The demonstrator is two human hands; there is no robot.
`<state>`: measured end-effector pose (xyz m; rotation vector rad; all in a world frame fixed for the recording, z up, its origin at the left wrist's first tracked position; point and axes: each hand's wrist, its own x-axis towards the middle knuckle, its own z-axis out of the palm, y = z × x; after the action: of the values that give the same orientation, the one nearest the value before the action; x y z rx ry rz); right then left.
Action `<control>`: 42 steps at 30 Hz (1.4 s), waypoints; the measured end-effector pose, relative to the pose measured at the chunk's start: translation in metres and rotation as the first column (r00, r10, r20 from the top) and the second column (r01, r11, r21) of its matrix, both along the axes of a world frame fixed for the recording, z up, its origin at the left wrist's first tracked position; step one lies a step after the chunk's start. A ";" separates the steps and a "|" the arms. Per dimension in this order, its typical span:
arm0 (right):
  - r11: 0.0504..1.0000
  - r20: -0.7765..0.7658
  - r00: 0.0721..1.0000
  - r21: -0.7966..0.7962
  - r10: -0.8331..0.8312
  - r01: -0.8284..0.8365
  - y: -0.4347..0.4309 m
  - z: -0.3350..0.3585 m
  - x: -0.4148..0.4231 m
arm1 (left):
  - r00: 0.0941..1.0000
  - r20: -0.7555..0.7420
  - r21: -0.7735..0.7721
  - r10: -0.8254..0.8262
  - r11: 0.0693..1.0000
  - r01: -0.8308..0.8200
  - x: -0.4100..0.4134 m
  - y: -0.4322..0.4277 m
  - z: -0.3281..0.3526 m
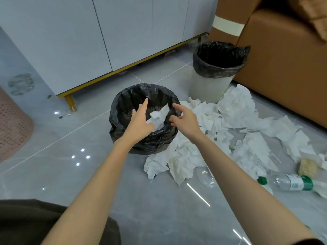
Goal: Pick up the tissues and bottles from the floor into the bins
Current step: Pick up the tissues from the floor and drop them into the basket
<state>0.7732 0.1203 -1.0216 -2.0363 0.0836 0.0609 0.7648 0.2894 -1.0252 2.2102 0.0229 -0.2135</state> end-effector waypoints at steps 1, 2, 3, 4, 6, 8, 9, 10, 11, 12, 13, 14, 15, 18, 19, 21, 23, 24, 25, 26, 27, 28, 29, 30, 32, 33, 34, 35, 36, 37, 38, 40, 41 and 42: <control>0.996 0.033 0.997 0.055 -0.065 0.064 -0.006 -0.002 -0.005 | 0.995 0.097 -0.016 0.032 0.999 -0.030 -0.003 -0.004 0.000; 0.987 0.048 0.989 0.094 -0.137 0.132 -0.013 -0.007 -0.009 | 0.977 0.204 -0.043 0.068 0.997 -0.060 -0.008 -0.010 0.001; 0.972 0.043 0.978 0.126 -0.203 0.197 -0.021 -0.013 -0.013 | 0.955 0.281 -0.064 0.097 0.995 -0.082 -0.013 -0.017 0.001; 0.956 0.010 0.966 0.144 -0.260 0.256 -0.030 -0.022 -0.017 | 0.938 0.328 -0.089 0.114 0.992 -0.090 -0.018 -0.025 0.001; 0.943 -0.096 0.950 0.122 -0.298 0.309 -0.046 -0.041 -0.024 | 0.934 0.345 -0.123 0.097 0.991 -0.057 -0.029 -0.041 -0.002; 0.962 -0.209 0.943 0.036 -0.258 0.271 -0.059 -0.062 -0.036 | 0.942 0.334 -0.105 0.018 0.994 0.019 -0.041 -0.056 -0.013; 0.973 -0.255 0.940 -0.027 -0.227 0.228 -0.063 -0.074 -0.044 | 0.947 0.320 -0.087 -0.013 0.995 0.043 -0.048 -0.061 -0.021; 0.979 -0.296 0.934 -0.096 -0.201 0.180 -0.066 -0.085 -0.054 | 0.955 0.295 -0.068 -0.034 0.996 0.056 -0.055 -0.065 -0.032; 0.981 -0.329 0.929 -0.147 -0.170 0.128 -0.067 -0.098 -0.064 | 0.964 0.262 -0.045 -0.048 0.997 0.062 -0.061 -0.067 -0.044; 0.980 -0.362 0.923 -0.185 -0.131 0.066 -0.068 -0.110 -0.073 | 0.974 0.219 -0.019 -0.061 0.998 0.066 -0.068 -0.067 -0.059; 0.976 -0.385 0.919 -0.219 -0.082 -0.005 -0.067 -0.121 -0.082 | 0.983 0.167 0.014 -0.072 0.997 0.070 -0.074 -0.066 -0.074; 0.962 -0.405 0.914 -0.258 -0.024 -0.089 -0.066 -0.131 -0.091 | 0.991 0.107 0.054 -0.082 0.996 0.077 -0.079 -0.062 -0.090; 0.938 -0.419 0.907 -0.296 0.041 -0.179 -0.065 -0.141 -0.097 | 0.995 0.041 0.092 -0.090 0.992 0.086 -0.084 -0.058 -0.105; 0.820 -0.462 0.868 -0.416 0.182 -0.393 -0.059 -0.168 -0.113 | 0.988 -0.122 0.114 -0.090 0.988 0.104 -0.098 -0.043 -0.137; 0.769 -0.472 0.860 -0.472 0.192 -0.431 -0.058 -0.174 -0.118 | 0.984 -0.156 0.114 -0.090 0.988 0.108 -0.101 -0.040 -0.143; 0.669 -0.450 0.877 -0.602 0.168 -0.436 -0.054 -0.182 -0.126 | 0.976 -0.203 0.131 -0.082 0.985 0.110 -0.103 -0.036 -0.150; 0.623 -0.368 0.921 -0.692 0.129 -0.364 -0.050 -0.184 -0.131 | 0.969 -0.232 0.133 -0.079 0.985 0.112 -0.101 -0.037 -0.155; 0.613 -0.329 0.936 -0.716 0.127 -0.335 -0.049 -0.185 -0.132 | 0.967 -0.241 0.135 -0.085 0.984 0.120 -0.100 -0.038 -0.156; 0.616 -0.288 0.948 -0.725 0.133 -0.307 -0.049 -0.186 -0.133 | 0.965 -0.247 0.132 -0.091 0.983 0.127 -0.100 -0.040 -0.157; 0.645 -0.250 0.959 -0.712 0.135 -0.276 -0.050 -0.187 -0.133 | 0.965 -0.245 0.118 -0.095 0.985 0.127 -0.099 -0.042 -0.158; 0.707 -0.209 0.971 -0.669 0.117 -0.229 -0.051 -0.190 -0.132 | 0.965 -0.243 0.094 -0.099 0.988 0.124 -0.099 -0.044 -0.158; 0.790 -0.188 0.980 -0.589 0.070 -0.169 -0.052 -0.189 -0.129 | 0.967 -0.230 0.061 -0.108 0.990 0.125 -0.099 -0.045 -0.158; 0.872 -0.193 0.981 -0.480 0.005 -0.099 -0.053 -0.187 -0.124 | 0.968 -0.216 0.034 -0.127 0.990 0.138 -0.098 -0.046 -0.158; 0.936 -0.215 0.975 -0.352 -0.057 -0.023 -0.055 -0.179 -0.117 | 0.967 -0.198 0.018 -0.163 0.985 0.169 -0.096 -0.047 -0.157; 0.997 -0.297 0.953 -0.069 -0.060 0.042 -0.061 -0.156 -0.100 | 0.951 -0.192 0.029 -0.243 0.967 0.254 -0.091 -0.049 -0.152; 0.999 -0.333 0.943 0.040 -0.003 0.017 -0.065 -0.142 -0.091 | 0.943 -0.199 0.051 -0.267 0.958 0.282 -0.088 -0.052 -0.147; 0.994 -0.363 0.929 0.106 0.072 -0.035 -0.068 -0.127 -0.085 | 0.942 -0.194 0.073 -0.275 0.953 0.293 -0.086 -0.055 -0.142; 0.985 -0.385 0.912 0.146 0.139 -0.088 -0.070 -0.112 -0.079 | 0.945 -0.189 0.087 -0.268 0.954 0.288 -0.083 -0.058 -0.137; 0.976 -0.397 0.899 0.180 0.184 -0.121 -0.073 -0.100 -0.074 | 0.949 -0.185 0.072 -0.256 0.959 0.273 -0.080 -0.062 -0.131; 0.968 -0.406 0.891 0.222 0.204 -0.121 -0.074 -0.090 -0.070 | 0.953 -0.197 0.016 -0.230 0.971 0.238 -0.077 -0.065 -0.126; 0.958 -0.412 0.888 0.271 0.204 -0.095 -0.074 -0.083 -0.067 | 0.956 -0.214 -0.071 -0.202 0.979 0.191 -0.074 -0.068 -0.120; 0.936 -0.442 0.884 0.353 0.153 0.014 -0.075 -0.078 -0.063 | 0.960 -0.243 -0.214 -0.142 0.973 0.090 -0.070 -0.070 -0.112; 0.929 -0.458 0.883 0.361 0.101 0.081 -0.076 -0.081 -0.063 | 0.969 -0.226 -0.240 -0.102 0.970 0.046 -0.068 -0.069 -0.110; 0.925 -0.472 0.881 0.351 0.041 0.145 -0.076 -0.085 -0.064 | 0.978 -0.202 -0.251 -0.055 0.968 0.003 -0.068 -0.068 -0.109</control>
<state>0.7089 0.0444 -1.1061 -1.5915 0.4056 0.5056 0.6971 0.2219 -1.1341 1.9308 0.0742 -0.4397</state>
